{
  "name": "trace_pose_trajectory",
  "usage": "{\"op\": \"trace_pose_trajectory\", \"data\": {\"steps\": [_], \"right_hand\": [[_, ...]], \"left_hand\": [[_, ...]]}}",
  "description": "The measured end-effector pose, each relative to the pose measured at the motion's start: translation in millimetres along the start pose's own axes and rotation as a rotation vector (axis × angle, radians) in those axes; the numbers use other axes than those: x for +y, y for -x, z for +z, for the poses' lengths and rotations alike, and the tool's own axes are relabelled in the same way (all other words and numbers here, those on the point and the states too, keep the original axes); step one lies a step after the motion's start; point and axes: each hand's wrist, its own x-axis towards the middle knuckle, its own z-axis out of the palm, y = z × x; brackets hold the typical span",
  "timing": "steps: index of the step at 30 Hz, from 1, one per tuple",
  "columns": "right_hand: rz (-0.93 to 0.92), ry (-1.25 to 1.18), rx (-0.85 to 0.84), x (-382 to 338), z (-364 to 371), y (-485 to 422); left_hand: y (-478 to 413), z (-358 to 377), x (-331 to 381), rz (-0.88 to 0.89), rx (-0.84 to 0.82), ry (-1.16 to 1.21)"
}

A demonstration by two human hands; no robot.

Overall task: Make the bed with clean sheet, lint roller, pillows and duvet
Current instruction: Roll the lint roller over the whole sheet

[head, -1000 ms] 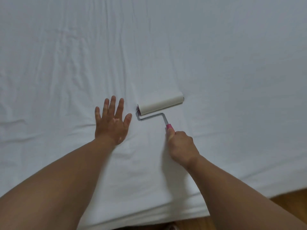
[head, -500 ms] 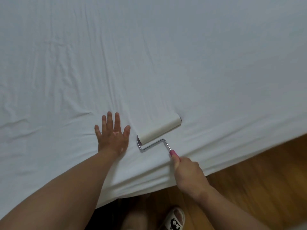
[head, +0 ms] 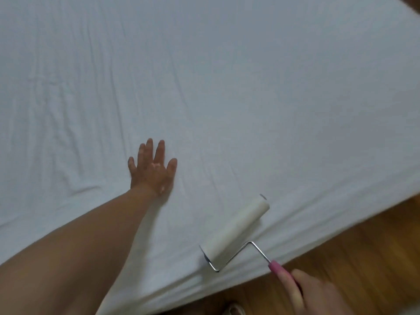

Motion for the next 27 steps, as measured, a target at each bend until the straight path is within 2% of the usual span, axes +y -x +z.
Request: {"op": "trace_pose_trajectory", "data": {"steps": [2,5,10,15,17,22,27], "right_hand": [[-0.002,-0.015,0.059,-37.1,-24.0,-37.4],[-0.023,-0.025,0.045,-111.9,-65.4,-117.9],[-0.355,-0.065,0.17,-258.7,-121.4,-278.3],[-0.551,-0.009,0.244,-410.0,-164.2,-412.8],[-0.552,-0.006,0.229,-455.5,-174.6,-450.5],[-0.495,0.061,0.169,-518.3,-179.3,-498.0],[-0.5,0.225,0.196,-513.2,-172.6,-500.7]], "left_hand": [[-50.0,-13.3,7.5,0.016,0.028,-0.006],[-130.5,-37.6,12.4,0.011,0.089,-0.035],[-254.7,-70.4,-14.6,-0.05,0.142,-0.029],[-289.0,-54.4,-28.8,-0.065,0.28,-0.068],[-289.8,-47.2,-27.0,-0.03,0.3,-0.062],[-295.1,-38.4,-28.2,0.005,0.33,-0.062],[-296.2,-37.3,-29.0,-0.021,0.305,-0.066]]}}
